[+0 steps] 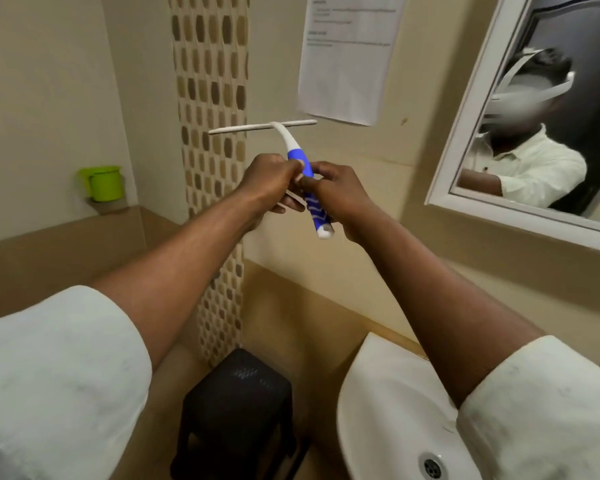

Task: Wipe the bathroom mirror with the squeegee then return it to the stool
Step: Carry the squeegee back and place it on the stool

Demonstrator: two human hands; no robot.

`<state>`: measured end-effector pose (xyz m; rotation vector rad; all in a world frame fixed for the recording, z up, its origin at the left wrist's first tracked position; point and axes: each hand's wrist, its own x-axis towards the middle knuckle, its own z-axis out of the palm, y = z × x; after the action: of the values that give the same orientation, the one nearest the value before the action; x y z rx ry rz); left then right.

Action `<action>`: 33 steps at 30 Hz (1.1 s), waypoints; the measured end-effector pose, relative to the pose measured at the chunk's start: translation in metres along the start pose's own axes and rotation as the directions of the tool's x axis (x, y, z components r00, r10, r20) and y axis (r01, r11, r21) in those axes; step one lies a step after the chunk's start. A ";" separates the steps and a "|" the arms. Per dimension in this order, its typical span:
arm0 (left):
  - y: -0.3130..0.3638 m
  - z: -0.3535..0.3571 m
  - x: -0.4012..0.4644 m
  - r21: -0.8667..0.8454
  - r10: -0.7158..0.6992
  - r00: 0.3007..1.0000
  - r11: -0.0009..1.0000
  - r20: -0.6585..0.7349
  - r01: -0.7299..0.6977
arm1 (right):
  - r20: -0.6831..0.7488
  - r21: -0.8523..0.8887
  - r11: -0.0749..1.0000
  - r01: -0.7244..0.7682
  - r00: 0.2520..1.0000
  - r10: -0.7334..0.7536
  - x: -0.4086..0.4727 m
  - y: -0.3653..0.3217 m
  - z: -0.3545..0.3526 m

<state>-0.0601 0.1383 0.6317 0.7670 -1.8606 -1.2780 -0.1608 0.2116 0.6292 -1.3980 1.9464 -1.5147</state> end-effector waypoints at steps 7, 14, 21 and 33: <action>-0.084 -0.031 0.029 0.192 -0.118 0.989 0.976 0.089 0.099 | 0.131 -0.006 0.979 -0.206 0.970 0.205 0.020 0.048 0.058; -0.167 -0.054 0.055 0.268 -0.207 0.966 0.950 0.156 0.160 | 0.256 0.027 0.930 -0.367 0.902 0.348 0.037 0.100 0.125; -0.235 -0.065 0.053 0.294 -0.238 0.914 0.945 0.329 0.140 | 0.257 0.062 0.859 -0.508 0.840 0.478 0.039 0.151 0.171; -0.352 -0.052 0.010 0.355 -0.377 0.788 0.910 0.487 0.216 | 0.242 0.190 0.621 -0.760 0.650 0.721 0.027 0.272 0.243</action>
<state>0.0005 -0.0099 0.3141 0.9478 -2.5041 -1.5734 -0.1342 0.0427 0.3057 -0.4263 1.7784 -1.1518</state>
